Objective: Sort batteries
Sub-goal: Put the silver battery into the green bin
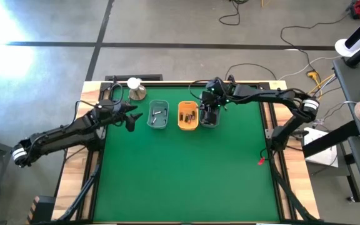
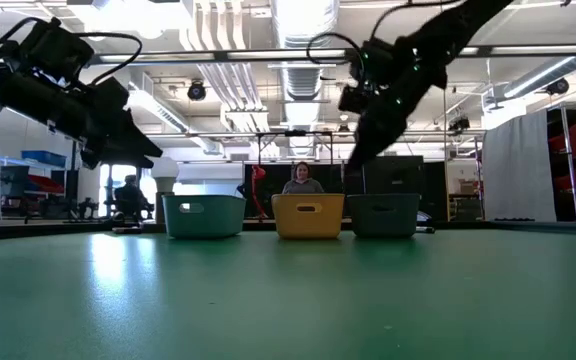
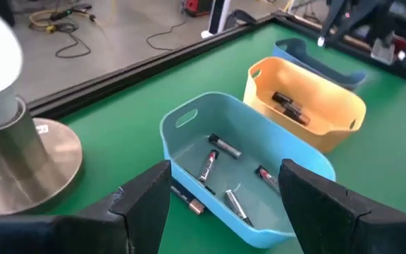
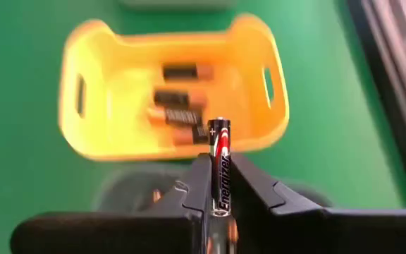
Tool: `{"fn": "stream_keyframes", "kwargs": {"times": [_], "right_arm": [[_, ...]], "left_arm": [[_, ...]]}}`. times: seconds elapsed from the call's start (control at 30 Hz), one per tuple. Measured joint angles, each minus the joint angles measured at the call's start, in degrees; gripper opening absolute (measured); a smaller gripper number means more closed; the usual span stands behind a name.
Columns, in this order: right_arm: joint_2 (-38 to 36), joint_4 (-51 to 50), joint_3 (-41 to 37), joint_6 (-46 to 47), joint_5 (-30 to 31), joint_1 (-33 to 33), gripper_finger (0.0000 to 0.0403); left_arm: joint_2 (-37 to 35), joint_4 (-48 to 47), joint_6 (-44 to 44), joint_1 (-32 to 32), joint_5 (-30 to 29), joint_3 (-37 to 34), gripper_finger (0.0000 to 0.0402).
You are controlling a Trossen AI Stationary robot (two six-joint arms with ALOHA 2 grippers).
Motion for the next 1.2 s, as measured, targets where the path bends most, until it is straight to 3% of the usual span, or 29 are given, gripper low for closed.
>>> {"fn": "stream_keyframes", "kwargs": {"times": [0.13,0.37,0.83,1.2], "right_arm": [[1.19,-0.21,3.9,0.81,0.0,2.35,0.0034],[6.0,1.99,10.42,3.97,0.02,6.54,0.0034],[23.25,8.31,29.19,13.05,4.94,12.99,0.0034],[38.4,-0.35,47.15,17.91,4.65,13.19,0.0034]], "left_arm": [[0.51,0.07,2.24,0.0,2.9,0.0,0.024],[0.71,-0.12,5.02,-0.11,2.96,0.0,0.0232],[0.17,-0.09,2.74,-0.11,2.96,0.0,0.0231],[-3.34,3.25,-0.25,-1.77,2.96,0.02,0.0231]]}}
